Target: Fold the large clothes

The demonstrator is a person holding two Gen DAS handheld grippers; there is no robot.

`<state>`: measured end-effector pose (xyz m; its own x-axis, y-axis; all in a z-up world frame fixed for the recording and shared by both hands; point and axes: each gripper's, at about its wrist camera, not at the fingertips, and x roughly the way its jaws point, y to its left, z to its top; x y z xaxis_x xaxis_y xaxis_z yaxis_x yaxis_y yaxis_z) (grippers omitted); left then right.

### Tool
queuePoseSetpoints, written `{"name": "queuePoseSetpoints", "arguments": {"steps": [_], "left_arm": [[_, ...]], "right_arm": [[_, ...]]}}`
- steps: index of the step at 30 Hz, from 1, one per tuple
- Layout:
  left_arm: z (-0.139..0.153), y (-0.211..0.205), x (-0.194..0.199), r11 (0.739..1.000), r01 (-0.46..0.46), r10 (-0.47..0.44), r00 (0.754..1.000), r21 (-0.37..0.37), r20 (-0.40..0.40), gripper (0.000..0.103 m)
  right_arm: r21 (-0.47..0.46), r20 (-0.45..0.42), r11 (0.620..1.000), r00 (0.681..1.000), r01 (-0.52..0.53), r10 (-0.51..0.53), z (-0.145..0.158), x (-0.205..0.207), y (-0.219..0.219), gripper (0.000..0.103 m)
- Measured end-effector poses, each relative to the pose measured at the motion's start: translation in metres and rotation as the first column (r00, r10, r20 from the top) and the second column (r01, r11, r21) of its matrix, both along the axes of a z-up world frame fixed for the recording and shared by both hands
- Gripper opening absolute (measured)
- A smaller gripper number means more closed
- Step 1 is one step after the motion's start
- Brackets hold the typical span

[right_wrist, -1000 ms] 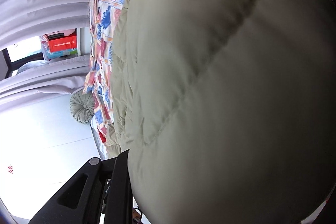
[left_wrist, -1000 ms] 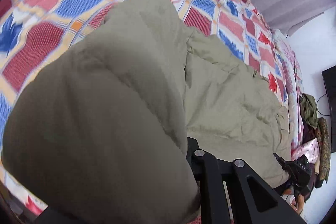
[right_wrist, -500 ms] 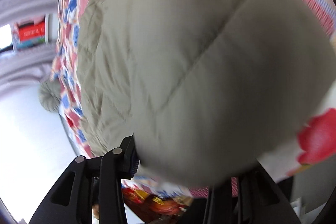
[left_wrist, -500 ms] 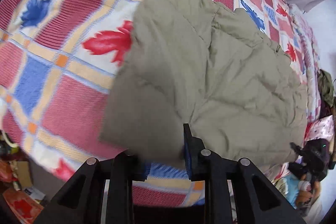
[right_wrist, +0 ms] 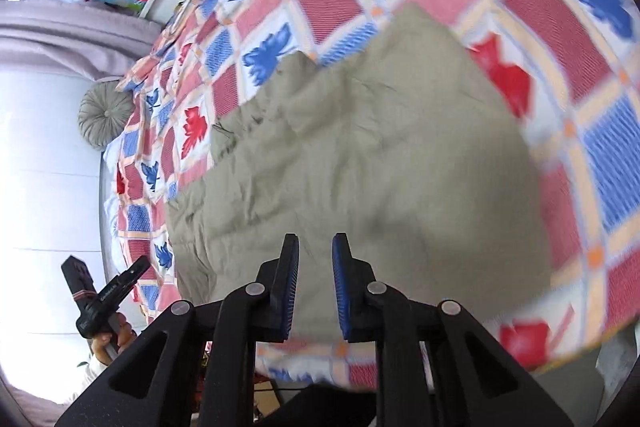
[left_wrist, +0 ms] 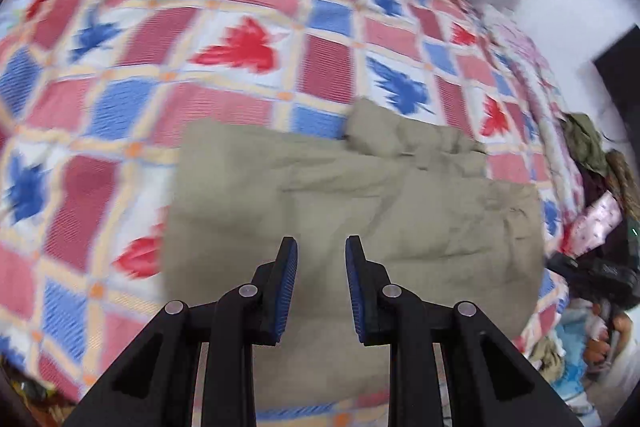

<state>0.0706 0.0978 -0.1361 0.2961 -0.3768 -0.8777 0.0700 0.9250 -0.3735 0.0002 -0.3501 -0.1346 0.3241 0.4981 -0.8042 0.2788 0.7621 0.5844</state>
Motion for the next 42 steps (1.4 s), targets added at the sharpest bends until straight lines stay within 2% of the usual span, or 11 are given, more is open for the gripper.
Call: {"name": "queuePoseSetpoints", "arguments": {"steps": [2,5,9,10,14,20,24,29,33,37,42], "left_arm": [[-0.015,-0.028,0.017,0.999,0.032,-0.033,0.999,-0.038,-0.011,0.026],[-0.049,-0.066,0.038,0.998,0.048,-0.049,0.998,-0.046,-0.026,0.026],[-0.091,-0.089,0.063,0.997,0.056,-0.057,0.998,0.06,0.004,0.026],[-0.097,-0.087,0.069,0.996,0.057,-0.058,0.998,0.062,0.011,0.026],[-0.101,-0.061,0.087,0.998,0.028,-0.029,1.0,0.047,0.012,0.026],[-0.084,-0.002,0.087,0.979,-0.108,0.099,0.993,0.17,0.061,0.026],[-0.107,0.029,0.089,0.967,-0.185,0.184,0.983,0.178,0.02,0.025],[-0.142,0.022,0.105,0.946,-0.194,0.19,0.981,0.261,0.042,0.026],[-0.155,0.017,0.116,0.939,-0.207,0.2,0.978,0.273,0.055,0.025],[-0.152,0.014,0.12,0.935,-0.205,0.201,0.979,0.289,0.043,0.026],[-0.13,0.017,0.114,0.927,-0.203,0.212,0.977,0.314,0.007,0.026]], "right_arm": [[0.018,0.029,0.999,0.998,-0.05,0.049,-0.007,0.037,0.02,0.019],[0.017,0.047,0.992,0.991,-0.126,0.125,-0.042,0.062,0.052,0.019],[-0.07,0.02,0.978,0.98,-0.198,0.2,-0.072,0.088,0.089,0.019],[-0.096,0.02,0.974,0.978,-0.206,0.209,-0.079,0.093,0.09,0.014],[-0.147,0.032,0.975,0.984,-0.168,0.175,-0.09,0.112,0.061,0.006],[-0.266,0.017,0.963,0.999,-0.031,0.037,-0.074,0.103,-0.017,0.006],[-0.32,0.017,0.946,0.998,0.059,-0.057,-0.073,0.087,-0.056,0.006],[-0.32,-0.006,0.942,0.994,0.1,-0.107,-0.104,0.096,-0.07,0.006],[-0.315,-0.002,0.944,0.995,0.098,-0.104,-0.124,0.113,-0.073,0.005],[-0.297,0.0,0.949,0.994,0.106,-0.111,-0.13,0.117,-0.079,0.005],[-0.33,-0.033,0.936,0.99,0.12,-0.139,-0.111,0.115,-0.076,0.008]]}}
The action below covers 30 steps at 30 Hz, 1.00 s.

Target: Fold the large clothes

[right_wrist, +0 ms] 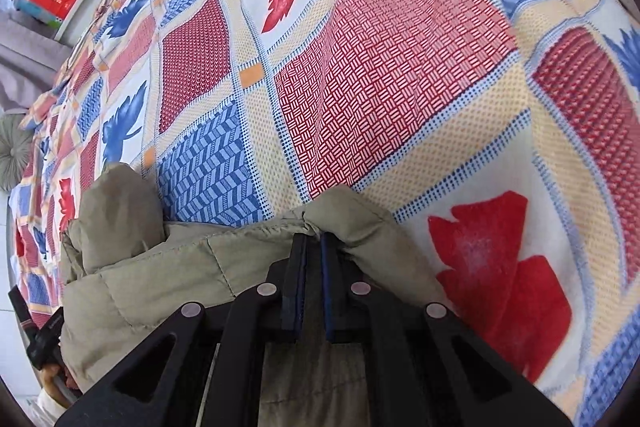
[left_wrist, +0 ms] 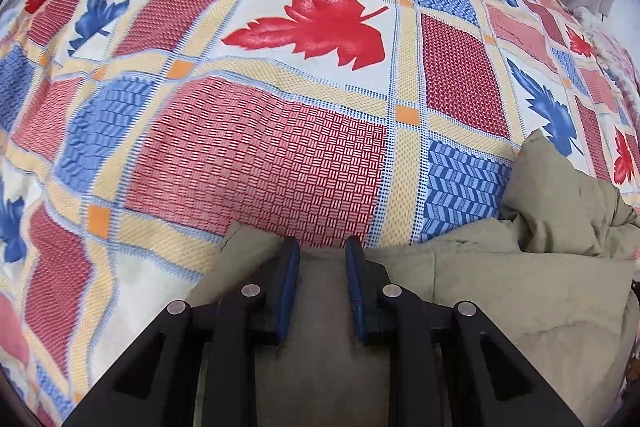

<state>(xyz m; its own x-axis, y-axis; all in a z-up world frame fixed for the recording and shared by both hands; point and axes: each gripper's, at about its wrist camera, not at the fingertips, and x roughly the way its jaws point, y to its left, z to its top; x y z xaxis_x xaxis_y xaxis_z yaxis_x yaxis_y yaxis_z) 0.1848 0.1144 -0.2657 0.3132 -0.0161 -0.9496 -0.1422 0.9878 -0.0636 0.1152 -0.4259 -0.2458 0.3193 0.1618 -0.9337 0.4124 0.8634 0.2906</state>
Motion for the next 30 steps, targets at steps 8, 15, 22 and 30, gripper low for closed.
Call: {"name": "queuePoseSetpoints", "arguments": {"steps": [8,15,22,30], "left_arm": [[0.043,0.01,-0.034,1.0,0.011,-0.012,0.999,-0.027,-0.03,0.026],[0.062,0.011,-0.068,1.0,0.022,-0.023,0.998,-0.009,-0.06,0.026],[0.066,0.006,-0.1,0.998,0.053,-0.056,0.993,-0.027,-0.105,0.026],[0.071,-0.006,-0.135,0.993,0.095,-0.104,0.982,-0.066,-0.156,0.093]], "right_arm": [[-0.044,0.009,0.999,1.0,-0.007,0.007,0.047,-0.029,0.024,0.011],[0.001,-0.007,1.0,1.0,-0.013,0.013,0.066,-0.069,0.047,0.011],[0.036,-0.05,0.999,0.998,-0.035,0.037,0.072,-0.108,0.079,0.011],[0.08,-0.095,0.996,0.995,-0.026,0.034,0.076,-0.138,0.11,0.011]]}}
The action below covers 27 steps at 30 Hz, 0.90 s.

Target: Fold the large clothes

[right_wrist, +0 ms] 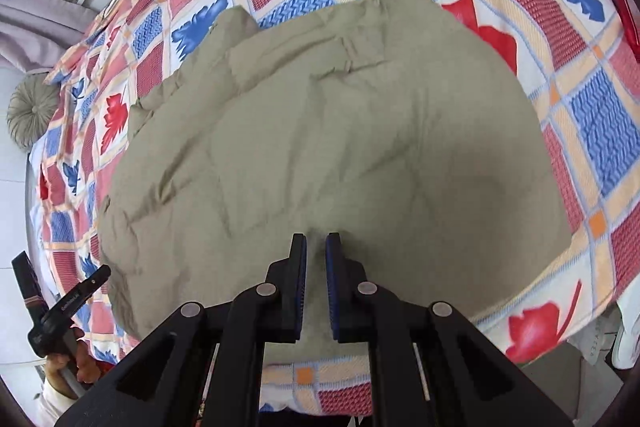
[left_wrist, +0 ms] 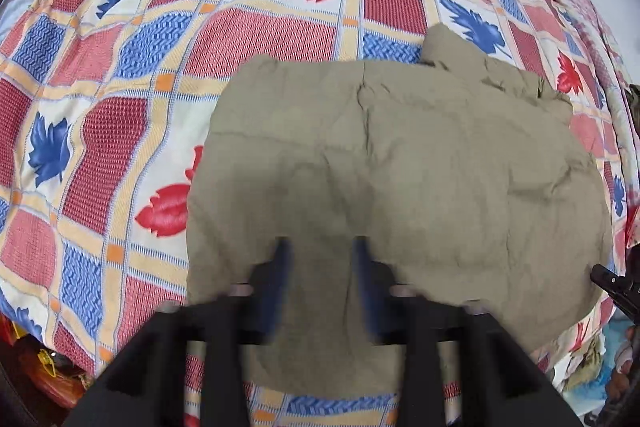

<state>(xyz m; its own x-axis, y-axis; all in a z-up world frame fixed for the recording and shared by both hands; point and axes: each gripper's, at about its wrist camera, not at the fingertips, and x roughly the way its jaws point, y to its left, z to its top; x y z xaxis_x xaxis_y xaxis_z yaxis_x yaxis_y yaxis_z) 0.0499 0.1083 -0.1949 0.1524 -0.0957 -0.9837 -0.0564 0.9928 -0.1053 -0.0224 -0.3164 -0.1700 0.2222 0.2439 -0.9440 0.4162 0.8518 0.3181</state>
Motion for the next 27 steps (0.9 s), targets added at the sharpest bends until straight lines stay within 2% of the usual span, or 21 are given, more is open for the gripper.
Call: {"name": "queuePoseSetpoints", "arguments": {"steps": [1,2,6,8,10,11,13,15,19,25,27], "left_arm": [[0.002,0.001,-0.003,1.0,-0.014,0.014,1.0,0.008,0.004,0.103],[0.007,0.002,-0.008,1.0,-0.028,0.028,0.999,0.013,0.033,0.103],[0.011,0.004,-0.019,0.999,-0.027,0.027,0.999,0.019,0.018,0.103],[0.011,0.006,-0.022,0.999,-0.026,0.026,1.0,0.023,0.008,0.103],[0.013,0.007,-0.026,0.999,-0.025,0.025,1.0,0.023,0.001,0.103],[0.013,0.008,-0.028,0.999,-0.026,0.026,1.0,0.025,-0.002,0.103],[0.011,0.011,-0.03,0.999,-0.026,0.026,1.0,0.03,-0.01,0.103],[0.008,0.014,-0.032,0.998,-0.035,0.036,0.999,0.045,-0.017,0.103],[0.002,0.024,-0.035,0.997,-0.056,0.058,0.998,0.043,-0.037,0.103],[-0.001,0.031,-0.041,0.997,-0.045,0.045,0.999,0.062,-0.012,0.103],[-0.003,0.033,-0.041,0.998,-0.038,0.039,0.999,0.046,-0.018,0.103]], "right_arm": [[0.004,-0.008,1.0,1.0,-0.003,0.003,0.0,-0.002,0.004,0.011],[0.008,-0.016,1.0,1.0,-0.006,0.006,0.0,-0.004,0.007,0.011],[0.022,-0.032,1.0,0.999,-0.012,0.013,0.002,-0.009,0.02,0.016],[0.024,-0.042,1.0,0.999,-0.017,0.018,0.004,-0.012,0.027,0.027],[0.026,-0.042,0.999,0.999,-0.017,0.018,0.006,-0.014,0.033,0.046],[0.027,-0.04,0.999,0.999,-0.02,0.021,0.007,-0.015,0.036,0.051],[0.038,-0.04,0.999,0.999,-0.028,0.029,0.009,-0.017,0.043,0.074],[0.075,-0.033,0.997,0.999,-0.035,0.037,0.008,-0.019,0.051,0.082],[0.099,-0.047,0.993,0.996,-0.065,0.07,0.002,-0.022,0.067,0.083],[0.115,-0.049,0.989,0.994,-0.094,0.1,-0.006,-0.03,0.087,0.086],[0.119,-0.035,0.988,0.994,-0.102,0.107,-0.006,-0.033,0.092,0.086]]}}
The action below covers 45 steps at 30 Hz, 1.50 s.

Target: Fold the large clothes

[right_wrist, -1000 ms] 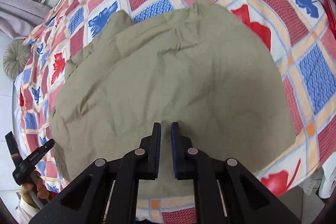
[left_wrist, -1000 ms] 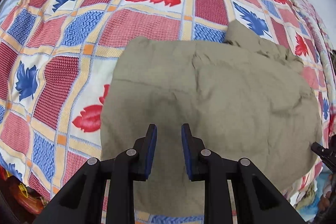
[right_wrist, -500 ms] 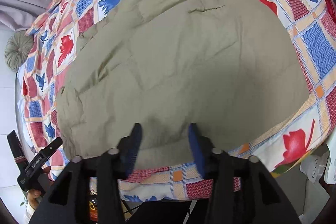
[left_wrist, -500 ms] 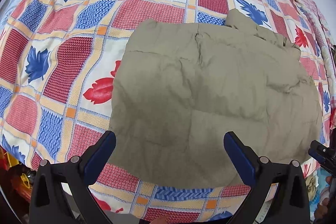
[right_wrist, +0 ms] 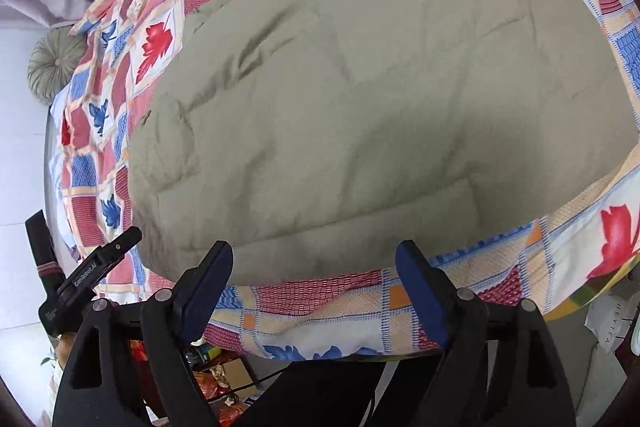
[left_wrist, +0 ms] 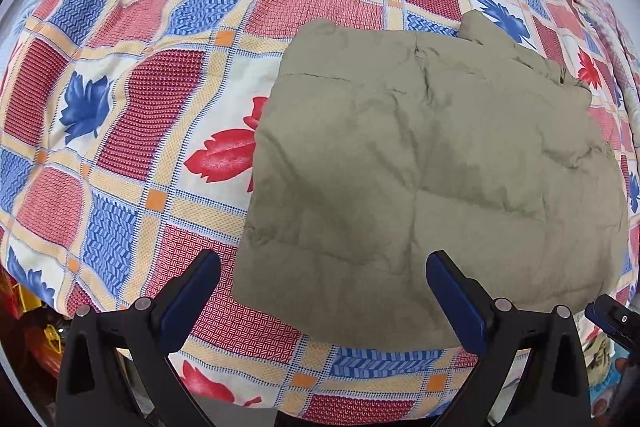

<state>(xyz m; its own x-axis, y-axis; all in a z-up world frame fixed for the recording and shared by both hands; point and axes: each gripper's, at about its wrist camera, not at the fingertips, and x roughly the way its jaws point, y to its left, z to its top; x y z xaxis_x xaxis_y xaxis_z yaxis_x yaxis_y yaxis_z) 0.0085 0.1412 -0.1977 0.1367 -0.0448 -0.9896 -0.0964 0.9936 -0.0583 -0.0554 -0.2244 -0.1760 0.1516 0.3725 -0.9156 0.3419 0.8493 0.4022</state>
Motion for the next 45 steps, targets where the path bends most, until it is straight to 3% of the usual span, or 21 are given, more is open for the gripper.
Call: {"name": "queuePoseSetpoints", "arguments": {"steps": [4,11,19,24,30,37,42,43,45], "left_arm": [[-0.007,0.002,-0.003,0.999,0.01,-0.011,1.0,-0.043,-0.015,0.103],[-0.017,0.021,-0.006,0.993,0.007,-0.007,1.0,-0.121,-0.003,0.103],[-0.036,0.08,0.019,0.958,-0.06,0.066,0.998,-0.279,0.015,0.103],[-0.058,0.093,0.046,0.899,-0.005,-0.002,1.0,-0.438,-0.015,0.103],[-0.089,0.065,0.077,0.804,0.092,-0.148,0.988,-0.587,-0.047,0.103],[-0.103,0.019,0.11,0.691,0.176,-0.256,0.967,-0.701,-0.01,0.103],[-0.114,0.006,0.118,0.658,0.197,-0.303,0.953,-0.727,-0.017,0.103],[-0.114,0.004,0.119,0.657,0.197,-0.305,0.952,-0.727,-0.018,0.101],[-0.114,0.001,0.121,0.677,0.216,-0.321,0.947,-0.703,-0.018,0.066]], "right_arm": [[0.026,0.015,1.0,1.0,-0.005,0.005,-0.005,-0.005,0.01,0.086],[0.116,-0.055,0.993,0.998,0.011,-0.004,-0.029,-0.012,0.024,0.087],[0.146,-0.076,0.989,0.996,-0.033,0.045,-0.049,-0.013,0.039,0.087],[0.16,-0.082,0.987,0.996,-0.013,0.027,-0.054,-0.01,0.042,0.087],[0.151,-0.093,0.988,0.995,-0.022,0.037,-0.059,-0.003,0.046,0.087],[0.138,-0.12,0.99,0.991,-0.038,0.055,-0.062,-0.004,0.048,0.087],[0.135,-0.106,0.986,0.988,-0.099,0.113,-0.041,-0.002,0.044,0.087],[0.134,-0.09,0.983,0.986,-0.127,0.139,-0.032,0.0,0.043,0.087],[0.117,-0.061,0.979,0.983,-0.165,0.173,-0.018,0.004,0.038,0.087]]}}
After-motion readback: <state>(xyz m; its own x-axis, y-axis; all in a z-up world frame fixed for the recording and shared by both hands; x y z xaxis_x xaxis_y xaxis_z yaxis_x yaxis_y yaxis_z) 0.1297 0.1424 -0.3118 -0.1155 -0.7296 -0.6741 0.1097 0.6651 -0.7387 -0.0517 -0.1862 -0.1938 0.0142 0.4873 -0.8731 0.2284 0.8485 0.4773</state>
